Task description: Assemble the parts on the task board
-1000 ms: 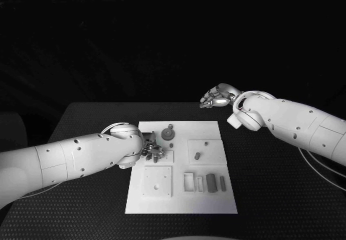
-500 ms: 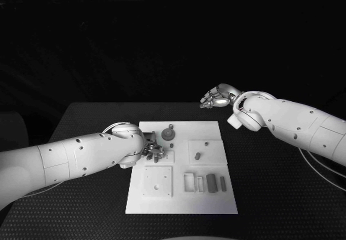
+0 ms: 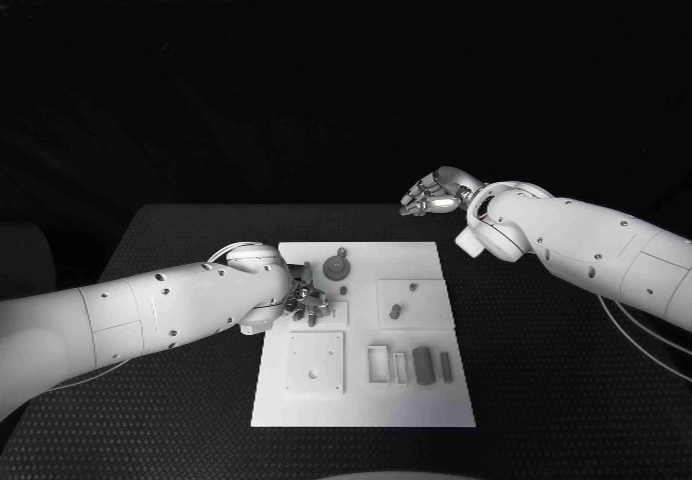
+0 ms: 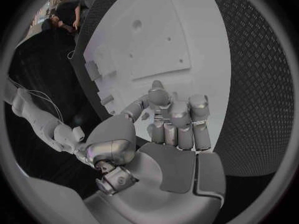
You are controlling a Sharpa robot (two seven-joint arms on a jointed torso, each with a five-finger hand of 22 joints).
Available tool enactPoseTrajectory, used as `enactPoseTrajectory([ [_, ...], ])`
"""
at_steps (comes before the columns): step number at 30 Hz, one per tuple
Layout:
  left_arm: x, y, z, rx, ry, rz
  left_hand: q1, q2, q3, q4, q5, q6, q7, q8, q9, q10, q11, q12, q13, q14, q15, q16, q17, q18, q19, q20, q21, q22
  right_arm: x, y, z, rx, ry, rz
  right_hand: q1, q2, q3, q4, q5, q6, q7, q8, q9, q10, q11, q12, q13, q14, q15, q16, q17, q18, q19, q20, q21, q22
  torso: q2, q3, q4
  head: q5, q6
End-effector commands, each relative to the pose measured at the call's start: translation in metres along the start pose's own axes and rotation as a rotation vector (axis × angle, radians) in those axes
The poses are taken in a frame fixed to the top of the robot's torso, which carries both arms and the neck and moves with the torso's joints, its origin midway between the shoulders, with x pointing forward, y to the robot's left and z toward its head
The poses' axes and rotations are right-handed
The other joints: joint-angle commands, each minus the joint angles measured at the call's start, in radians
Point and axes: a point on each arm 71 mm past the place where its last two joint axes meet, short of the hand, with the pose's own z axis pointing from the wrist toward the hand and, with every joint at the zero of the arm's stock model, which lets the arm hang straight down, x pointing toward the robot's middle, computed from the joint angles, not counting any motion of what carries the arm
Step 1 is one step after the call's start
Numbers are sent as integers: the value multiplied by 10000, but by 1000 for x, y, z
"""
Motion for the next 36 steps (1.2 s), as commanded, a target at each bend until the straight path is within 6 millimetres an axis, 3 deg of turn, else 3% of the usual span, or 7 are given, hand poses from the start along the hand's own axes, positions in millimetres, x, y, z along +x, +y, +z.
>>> enactPoseTrajectory([
  [1, 4, 3, 1, -270, 302, 137, 303, 453, 15, 162, -130, 38, 13, -39, 4, -9, -36, 56, -15, 12, -56, 1, 1, 9, 15, -1077, -19, 45, 1, 1, 0, -60, 124, -55, 13, 44, 3, -76, 31, -76, -25, 47, -14, -10, 16, -56, -9, -67, -17, 56, -17, -88, -89, 4, -52, 15, 7, -1, -4, 4, 2],
  [6, 3, 3, 1, -221, 125, 37, 20, 368, -22, 536, -391, 44, 8, -54, -4, -16, -39, 62, -33, 1, -63, 5, 5, 28, -10, -1087, -27, 53, 1, 0, 0, -51, 132, -56, 18, 45, 5, -79, 31, -76, -25, 48, -14, -10, 16, -55, -9, -67, -17, 56, -18, -88, -89, 3, -54, 17, 3, -11, -2, -12, 15],
  [12, 3, 3, 1, -233, 124, 40, -94, 495, 28, 696, -327, 53, 3, -53, 1, -18, -44, 77, -37, 1, -70, 16, 12, 41, -17, -1097, -7, 73, 1, 1, 0, -58, 132, -55, 24, 46, 8, -83, 30, -77, -25, 48, -15, -10, 16, -56, -9, -68, -17, 57, -18, -87, -89, 3, -56, 19, 8, -8, 6, -20, 18],
  [18, 3, 4, 1, -283, 108, 21, -582, -197, -84, 1272, -2010, 55, -31, -59, 15, -39, -67, 109, -51, -4, -99, 23, 21, 119, -65, -1145, -17, 91, 1, 0, 0, -46, 123, -56, 30, 45, 10, -89, 28, -77, -25, 49, -16, -10, 16, -56, -9, -69, -17, 57, -18, -86, -90, 2, -59, 22, 3, -4, 1, -22, 17],
  [21, 3, 5, 1, -291, 82, 21, -708, -720, -132, 1462, -3080, 48, -39, -64, 23, -48, -83, 122, -63, -6, -113, 14, 19, 168, -80, -1173, -22, 95, 1, 0, 0, -48, 126, -57, 33, 44, 11, -91, 27, -78, -25, 49, -17, -10, 16, -56, -9, -70, -17, 58, -18, -86, -90, 3, -60, 23, 4, -5, 7, -27, 21],
  [25, 3, 4, 1, -273, 93, 41, -729, -1168, -192, 1472, -3176, 49, -44, -64, 31, -51, -92, 128, -73, -1, -123, 6, 16, 203, -75, -1194, -24, 94, 1, 0, 0, -49, 127, -56, 37, 43, 12, -94, 26, -78, -25, 50, -17, -11, 16, -56, -9, -71, -16, 58, -19, -87, -90, 3, -62, 26, 1, -6, 6, -27, 23],
  [36, 2, 6, 1, -261, -54, -41, -743, -1753, -272, 1462, -3217, 44, -48, -60, 53, -53, -96, 132, -87, 4, -129, -8, 11, 235, -48, -1208, -38, 72, 1, 0, 0, -40, 127, -58, 42, 42, 14, -99, 26, -79, -24, 51, -19, -12, 17, -56, -9, -73, -15, 59, -20, -87, -89, 4, -66, 32, 8, -12, 8, -38, 9],
])
